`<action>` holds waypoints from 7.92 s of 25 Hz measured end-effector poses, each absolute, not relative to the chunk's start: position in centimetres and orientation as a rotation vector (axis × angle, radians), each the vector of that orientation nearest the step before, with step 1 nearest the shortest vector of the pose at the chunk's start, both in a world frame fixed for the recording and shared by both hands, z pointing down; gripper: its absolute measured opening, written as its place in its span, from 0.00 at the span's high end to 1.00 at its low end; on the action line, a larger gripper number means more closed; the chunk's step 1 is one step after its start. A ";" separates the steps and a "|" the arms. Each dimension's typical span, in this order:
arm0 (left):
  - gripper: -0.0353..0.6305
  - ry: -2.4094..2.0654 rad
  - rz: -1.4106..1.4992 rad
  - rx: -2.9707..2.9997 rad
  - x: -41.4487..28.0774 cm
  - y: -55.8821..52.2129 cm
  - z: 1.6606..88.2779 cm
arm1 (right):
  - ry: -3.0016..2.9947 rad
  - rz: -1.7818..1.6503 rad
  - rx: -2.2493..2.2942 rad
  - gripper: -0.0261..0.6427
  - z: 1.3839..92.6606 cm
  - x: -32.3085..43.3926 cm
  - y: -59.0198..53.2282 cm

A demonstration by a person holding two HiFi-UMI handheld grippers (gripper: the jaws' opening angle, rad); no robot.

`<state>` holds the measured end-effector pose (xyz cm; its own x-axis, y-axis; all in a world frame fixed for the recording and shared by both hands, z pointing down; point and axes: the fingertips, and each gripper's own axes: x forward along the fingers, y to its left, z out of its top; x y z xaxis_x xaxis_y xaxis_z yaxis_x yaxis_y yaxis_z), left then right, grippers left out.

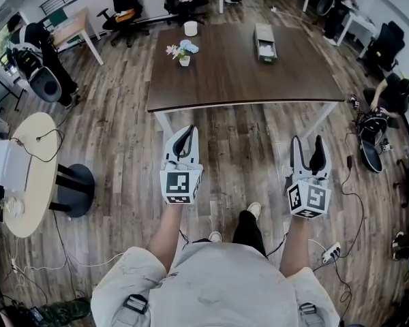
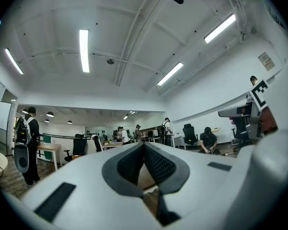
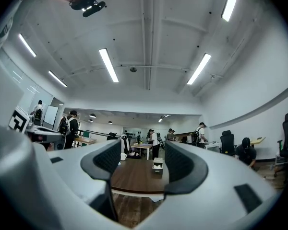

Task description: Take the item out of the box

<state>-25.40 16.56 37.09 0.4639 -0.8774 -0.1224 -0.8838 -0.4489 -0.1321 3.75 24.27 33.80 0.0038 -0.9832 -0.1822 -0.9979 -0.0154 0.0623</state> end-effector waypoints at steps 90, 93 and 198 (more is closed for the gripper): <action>0.94 1.686 0.047 -2.432 -5.2 -45.8 36.8 | 2.314 0.269 -1.978 0.55 33.4 24.1 -42.5; 0.94 1.699 0.054 -2.429 -4.6 -47.0 36.8 | 2.328 0.266 -1.965 0.56 33.4 24.6 -43.9; 0.94 1.636 -0.191 -2.693 1.3 -47.0 48.4 | 3.606 0.127 -1.844 0.91 54.2 19.3 -48.3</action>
